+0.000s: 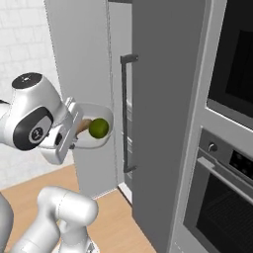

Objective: Take the meat container that has the fish and place it on the second highest rack of the freezer. Then take the vegetable container that has the sweet potato and lime and place it on the highest rack of the freezer.

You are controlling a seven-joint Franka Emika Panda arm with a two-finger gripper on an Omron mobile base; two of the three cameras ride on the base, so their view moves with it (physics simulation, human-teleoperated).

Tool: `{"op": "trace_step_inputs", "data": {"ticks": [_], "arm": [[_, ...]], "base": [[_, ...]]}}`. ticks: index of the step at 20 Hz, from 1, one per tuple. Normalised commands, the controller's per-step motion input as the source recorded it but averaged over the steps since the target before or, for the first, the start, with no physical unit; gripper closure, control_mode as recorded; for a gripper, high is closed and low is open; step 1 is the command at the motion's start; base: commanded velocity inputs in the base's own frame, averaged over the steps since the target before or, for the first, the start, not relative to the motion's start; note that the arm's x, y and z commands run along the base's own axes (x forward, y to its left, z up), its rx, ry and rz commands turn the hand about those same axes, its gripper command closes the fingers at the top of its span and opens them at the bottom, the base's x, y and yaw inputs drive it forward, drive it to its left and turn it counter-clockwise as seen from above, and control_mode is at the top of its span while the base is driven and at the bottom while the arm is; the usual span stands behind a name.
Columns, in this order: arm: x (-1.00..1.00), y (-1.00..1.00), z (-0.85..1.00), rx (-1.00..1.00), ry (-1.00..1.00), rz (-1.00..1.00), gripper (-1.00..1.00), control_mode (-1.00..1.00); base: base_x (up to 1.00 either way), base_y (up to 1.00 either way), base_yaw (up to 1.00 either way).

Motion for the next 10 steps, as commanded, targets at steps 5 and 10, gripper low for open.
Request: {"op": "trace_step_inputs", "data": {"ticks": [5, 10], "arm": [[0.0, 0.0, 0.0, 0.0, 0.0, 0.0, 1.0, 1.0], [0.0, 0.0, 0.0, 0.0, 0.0, 0.0, 1.0, 1.0]], "base": [[0.3, 0.22, -0.29], [0.28, 0.33, -0.41]]}}
